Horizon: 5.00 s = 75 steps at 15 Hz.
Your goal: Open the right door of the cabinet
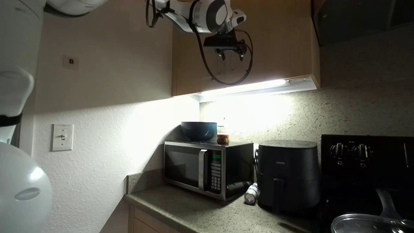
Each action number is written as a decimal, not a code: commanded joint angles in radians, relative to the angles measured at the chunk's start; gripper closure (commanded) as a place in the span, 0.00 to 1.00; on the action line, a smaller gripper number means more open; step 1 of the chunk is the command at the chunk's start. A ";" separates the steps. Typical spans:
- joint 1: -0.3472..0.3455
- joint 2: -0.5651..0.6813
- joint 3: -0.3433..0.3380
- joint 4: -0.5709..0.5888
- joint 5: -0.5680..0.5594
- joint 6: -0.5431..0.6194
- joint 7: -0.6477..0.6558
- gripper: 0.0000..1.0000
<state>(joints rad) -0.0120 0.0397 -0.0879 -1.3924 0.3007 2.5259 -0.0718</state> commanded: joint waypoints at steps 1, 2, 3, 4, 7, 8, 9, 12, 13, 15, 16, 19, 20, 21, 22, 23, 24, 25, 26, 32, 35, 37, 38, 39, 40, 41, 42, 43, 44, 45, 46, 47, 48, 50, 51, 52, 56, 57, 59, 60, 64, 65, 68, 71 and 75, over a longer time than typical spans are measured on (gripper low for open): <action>0.000 0.008 0.000 0.010 0.002 0.000 0.000 0.00; 0.003 0.018 0.001 0.023 -0.013 0.015 0.001 0.00; 0.005 0.027 0.002 0.034 -0.020 0.024 -0.003 0.00; 0.007 0.038 0.004 0.050 -0.020 0.027 -0.014 0.00; 0.011 0.061 0.006 0.085 -0.023 0.029 -0.034 0.00; 0.012 0.070 0.006 0.100 -0.019 0.025 -0.038 0.00; 0.013 0.079 0.006 0.114 -0.010 0.020 -0.048 0.00; 0.012 0.107 0.005 0.148 -0.006 0.011 -0.058 0.26; 0.012 0.115 0.005 0.157 -0.006 0.010 -0.062 0.32; 0.011 0.127 0.006 0.171 -0.005 0.008 -0.068 0.46; 0.010 0.129 0.006 0.173 -0.005 0.009 -0.072 0.53; 0.006 0.128 0.006 0.173 0.006 0.007 -0.089 0.72; 0.004 0.125 0.005 0.170 0.007 0.006 -0.087 0.80; 0.005 0.124 0.004 0.168 0.006 0.007 -0.083 0.85; 0.005 0.122 0.005 0.167 0.007 0.003 -0.080 0.92; 0.005 0.119 0.006 0.165 0.006 0.000 -0.074 0.94; 0.007 0.117 0.005 0.163 -0.006 -0.008 -0.059 0.97; 0.008 0.112 0.001 0.159 -0.020 -0.017 -0.049 0.96; 0.011 0.104 -0.003 0.155 -0.035 -0.035 -0.033 0.93; 0.021 -0.025 -0.008 0.080 -0.142 -0.226 0.012 0.93; 0.016 -0.115 -0.022 0.045 -0.179 -0.367 0.051 0.93; 0.009 -0.159 -0.027 0.034 -0.199 -0.425 0.096 0.93; 0.014 -0.088 -0.030 0.105 -0.163 -0.392 0.046 0.86; 0.014 -0.114 -0.033 0.093 -0.169 -0.414 0.059 0.92; 0.014 -0.132 -0.035 0.080 -0.171 -0.423 0.063 0.93; 0.014 -0.142 -0.036 0.070 -0.171 -0.424 0.064 0.93; 0.014 -0.145 -0.036 0.064 -0.171 -0.424 0.064 0.93; 0.016 -0.132 -0.039 0.069 -0.150 -0.411 0.044 0.68; 0.018 -0.121 -0.040 0.074 -0.140 -0.402 0.034 0.67; 0.020 -0.110 -0.041 0.083 -0.128 -0.396 0.023 0.60; 0.022 -0.094 -0.041 0.094 -0.119 -0.386 0.013 0.55; 0.023 -0.078 -0.041 0.106 -0.105 -0.374 0.000 0.50; 0.024 -0.059 -0.041 0.124 -0.093 -0.368 -0.007 0.42; 0.026 -0.016 -0.037 0.164 -0.064 -0.354 -0.031 0.30; 0.026 0.007 -0.035 0.186 -0.052 -0.347 -0.039 0.24; 0.027 0.029 -0.033 0.207 -0.050 -0.345 -0.036 0.17; 0.030 0.022 -0.032 0.188 -0.073 -0.351 -0.001 0.17; 0.030 0.025 -0.032 0.193 -0.073 -0.351 -0.001 0.04; 0.033 0.045 -0.031 0.202 -0.090 -0.301 0.005 0.00; 0.033 0.056 -0.031 0.211 -0.089 -0.283 -0.002 0.00; 0.031 0.105 -0.028 0.247 -0.074 -0.234 -0.021 0.00; 0.030 0.118 -0.027 0.260 -0.070 -0.230 -0.024 0.00; 0.028 0.160 -0.024 0.309 -0.067 -0.229 -0.030 0.00; 0.024 0.199 -0.024 0.358 -0.064 -0.231 -0.031 0.00; 0.018 0.244 -0.026 0.418 -0.062 -0.237 -0.029 0.31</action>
<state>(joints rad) 0.0172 0.2415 -0.1165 -1.0342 0.2252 2.2828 -0.0729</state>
